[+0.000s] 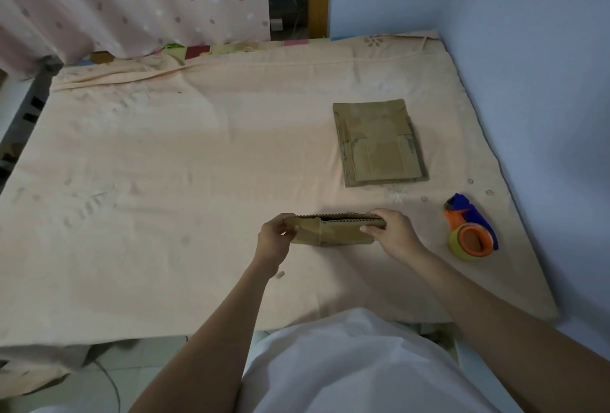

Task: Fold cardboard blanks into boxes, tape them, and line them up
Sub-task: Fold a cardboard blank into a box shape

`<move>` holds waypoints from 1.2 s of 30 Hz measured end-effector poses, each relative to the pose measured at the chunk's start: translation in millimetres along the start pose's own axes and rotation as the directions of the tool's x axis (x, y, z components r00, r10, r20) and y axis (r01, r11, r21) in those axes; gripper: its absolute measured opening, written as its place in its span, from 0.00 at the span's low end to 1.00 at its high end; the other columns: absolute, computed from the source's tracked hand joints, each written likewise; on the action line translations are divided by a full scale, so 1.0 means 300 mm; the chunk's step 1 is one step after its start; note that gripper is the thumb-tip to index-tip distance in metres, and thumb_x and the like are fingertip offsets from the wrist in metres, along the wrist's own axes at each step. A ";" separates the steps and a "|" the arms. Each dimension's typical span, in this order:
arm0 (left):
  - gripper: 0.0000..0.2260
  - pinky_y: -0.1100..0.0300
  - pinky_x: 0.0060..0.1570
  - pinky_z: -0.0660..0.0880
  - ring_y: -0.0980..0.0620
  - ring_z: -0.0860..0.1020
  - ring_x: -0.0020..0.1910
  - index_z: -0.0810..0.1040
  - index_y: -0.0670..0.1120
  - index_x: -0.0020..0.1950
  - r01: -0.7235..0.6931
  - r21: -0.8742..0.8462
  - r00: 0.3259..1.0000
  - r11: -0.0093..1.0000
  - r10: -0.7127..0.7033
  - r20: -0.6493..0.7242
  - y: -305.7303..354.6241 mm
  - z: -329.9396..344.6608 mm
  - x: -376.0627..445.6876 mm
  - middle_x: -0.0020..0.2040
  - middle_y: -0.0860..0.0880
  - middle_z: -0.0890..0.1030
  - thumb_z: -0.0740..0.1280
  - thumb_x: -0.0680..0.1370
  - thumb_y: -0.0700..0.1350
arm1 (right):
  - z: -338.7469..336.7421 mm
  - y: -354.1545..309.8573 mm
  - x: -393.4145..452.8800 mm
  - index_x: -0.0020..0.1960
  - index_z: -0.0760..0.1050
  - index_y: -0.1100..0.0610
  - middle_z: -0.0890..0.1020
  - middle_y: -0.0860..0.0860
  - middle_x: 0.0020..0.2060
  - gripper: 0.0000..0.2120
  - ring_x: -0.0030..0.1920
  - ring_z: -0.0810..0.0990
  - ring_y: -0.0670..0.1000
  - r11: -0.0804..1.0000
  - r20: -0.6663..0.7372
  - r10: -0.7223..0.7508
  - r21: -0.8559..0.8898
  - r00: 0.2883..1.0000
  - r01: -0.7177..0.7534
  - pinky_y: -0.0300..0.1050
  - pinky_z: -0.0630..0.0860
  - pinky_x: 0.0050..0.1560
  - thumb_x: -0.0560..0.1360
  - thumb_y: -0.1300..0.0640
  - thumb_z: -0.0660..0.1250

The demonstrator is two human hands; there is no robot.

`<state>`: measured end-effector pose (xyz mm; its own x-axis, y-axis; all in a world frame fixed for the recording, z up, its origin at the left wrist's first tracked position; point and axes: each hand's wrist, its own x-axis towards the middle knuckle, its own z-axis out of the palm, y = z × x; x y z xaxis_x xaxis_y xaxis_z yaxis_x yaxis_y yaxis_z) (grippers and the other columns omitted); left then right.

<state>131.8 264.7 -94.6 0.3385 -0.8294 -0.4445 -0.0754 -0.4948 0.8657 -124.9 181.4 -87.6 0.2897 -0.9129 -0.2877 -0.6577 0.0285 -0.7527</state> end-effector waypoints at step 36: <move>0.34 0.49 0.71 0.69 0.50 0.77 0.66 0.57 0.57 0.80 -0.001 -0.095 0.933 0.995 0.035 0.357 0.072 0.033 0.065 0.65 0.56 0.79 0.49 0.80 0.27 | -0.011 -0.152 -0.028 0.77 0.62 0.50 0.67 0.40 0.70 0.42 0.70 0.66 0.42 0.867 0.118 0.161 0.457 0.980 -0.197 0.42 0.68 0.69 0.70 0.44 0.78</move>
<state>127.4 235.2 -86.9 -0.0217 -0.8840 -0.4669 0.0142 -0.4673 0.8840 -99.7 186.5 -48.9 0.2600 -0.8420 -0.4726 -0.3094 0.3910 -0.8668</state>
